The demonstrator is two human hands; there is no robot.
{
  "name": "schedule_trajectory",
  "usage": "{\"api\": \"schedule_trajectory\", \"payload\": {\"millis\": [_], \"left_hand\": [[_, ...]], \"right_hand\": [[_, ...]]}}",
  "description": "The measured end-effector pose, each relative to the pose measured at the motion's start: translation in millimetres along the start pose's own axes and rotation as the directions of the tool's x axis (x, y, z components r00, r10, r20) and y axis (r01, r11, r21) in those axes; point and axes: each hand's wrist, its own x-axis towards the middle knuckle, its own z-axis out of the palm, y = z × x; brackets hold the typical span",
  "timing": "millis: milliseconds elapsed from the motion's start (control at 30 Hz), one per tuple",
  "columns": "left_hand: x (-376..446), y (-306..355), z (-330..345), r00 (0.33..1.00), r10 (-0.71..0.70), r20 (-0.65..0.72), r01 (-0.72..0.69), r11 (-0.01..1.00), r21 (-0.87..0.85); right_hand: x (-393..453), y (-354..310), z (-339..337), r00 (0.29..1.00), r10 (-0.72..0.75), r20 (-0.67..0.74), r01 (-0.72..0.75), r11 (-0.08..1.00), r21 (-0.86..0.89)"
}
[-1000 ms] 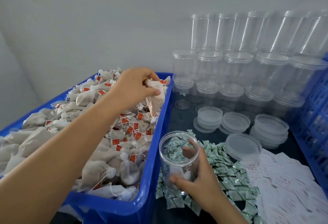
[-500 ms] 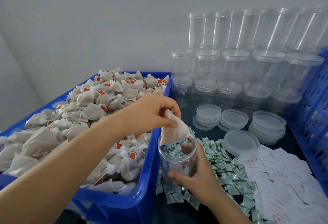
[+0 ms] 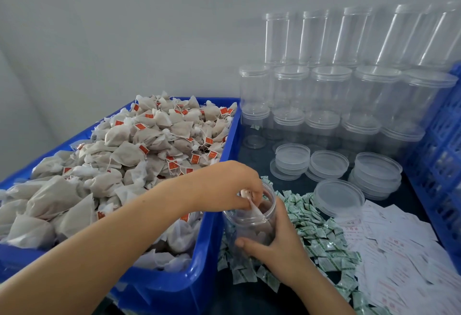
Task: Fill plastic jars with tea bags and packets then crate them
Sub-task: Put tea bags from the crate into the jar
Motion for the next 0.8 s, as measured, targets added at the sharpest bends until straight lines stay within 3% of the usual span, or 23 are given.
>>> {"api": "schedule_trajectory", "payload": {"millis": [300,567,667,800], "left_hand": [[5,7,0,0.980,-0.008,0.198,-0.011,0.995,0.095],[13,17,-5,0.913,-0.043,0.405,-0.050,0.975,0.216],[17,18,-5,0.914,-0.029,0.405,-0.056,0.979,0.195],[15,14,-5,0.956,0.000,0.292,-0.025,0.996,0.081]], "right_hand": [[0,0,1,1.000,-0.021,-0.002,0.021,1.000,-0.012],[2,3,0,0.998,-0.055,0.028,0.055,0.998,0.017],[2,2,1,0.997,-0.072,0.029,0.070,0.997,0.043],[2,1,2,0.998,-0.069,0.008,0.069,0.996,0.060]]}}
